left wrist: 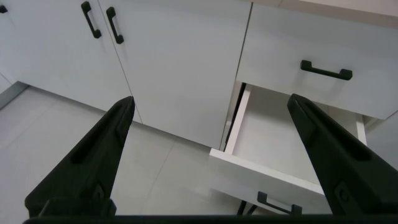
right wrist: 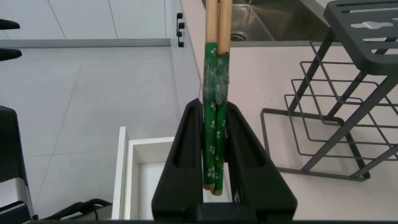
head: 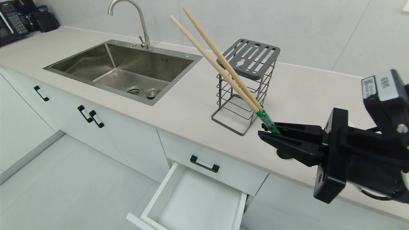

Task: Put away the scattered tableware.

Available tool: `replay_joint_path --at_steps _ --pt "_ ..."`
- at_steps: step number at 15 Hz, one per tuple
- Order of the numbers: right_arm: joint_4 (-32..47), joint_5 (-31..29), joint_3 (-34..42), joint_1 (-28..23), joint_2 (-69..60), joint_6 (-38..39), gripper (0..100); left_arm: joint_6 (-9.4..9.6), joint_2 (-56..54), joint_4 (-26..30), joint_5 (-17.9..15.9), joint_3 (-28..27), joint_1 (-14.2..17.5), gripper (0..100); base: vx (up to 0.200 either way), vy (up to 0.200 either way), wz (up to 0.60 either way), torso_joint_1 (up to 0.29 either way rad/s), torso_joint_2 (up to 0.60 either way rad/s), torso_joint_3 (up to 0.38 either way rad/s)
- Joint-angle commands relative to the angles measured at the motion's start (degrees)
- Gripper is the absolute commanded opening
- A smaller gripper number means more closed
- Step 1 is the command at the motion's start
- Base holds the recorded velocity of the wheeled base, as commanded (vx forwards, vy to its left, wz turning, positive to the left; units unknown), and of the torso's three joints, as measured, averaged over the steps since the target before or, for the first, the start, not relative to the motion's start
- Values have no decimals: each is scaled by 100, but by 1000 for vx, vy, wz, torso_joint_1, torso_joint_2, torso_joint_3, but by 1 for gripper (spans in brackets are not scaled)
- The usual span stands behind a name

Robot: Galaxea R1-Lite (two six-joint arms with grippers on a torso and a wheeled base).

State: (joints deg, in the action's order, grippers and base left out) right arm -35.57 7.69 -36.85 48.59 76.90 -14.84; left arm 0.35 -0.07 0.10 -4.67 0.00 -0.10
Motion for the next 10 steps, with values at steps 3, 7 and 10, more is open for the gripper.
replay_joint_path --at_steps 3,7,10 --pt "-2 -13 3 1 -35 -2 0 0 7 -1 1 0 1 100 0 0 0 0 0 0" --pt "-11 -13 3 1 -43 -2 0 0 7 -1 1 0 1 100 0 0 0 0 0 0" --pt "-11 -22 20 -8 -43 -2 0 0 7 -1 1 0 1 100 0 0 0 0 0 0"
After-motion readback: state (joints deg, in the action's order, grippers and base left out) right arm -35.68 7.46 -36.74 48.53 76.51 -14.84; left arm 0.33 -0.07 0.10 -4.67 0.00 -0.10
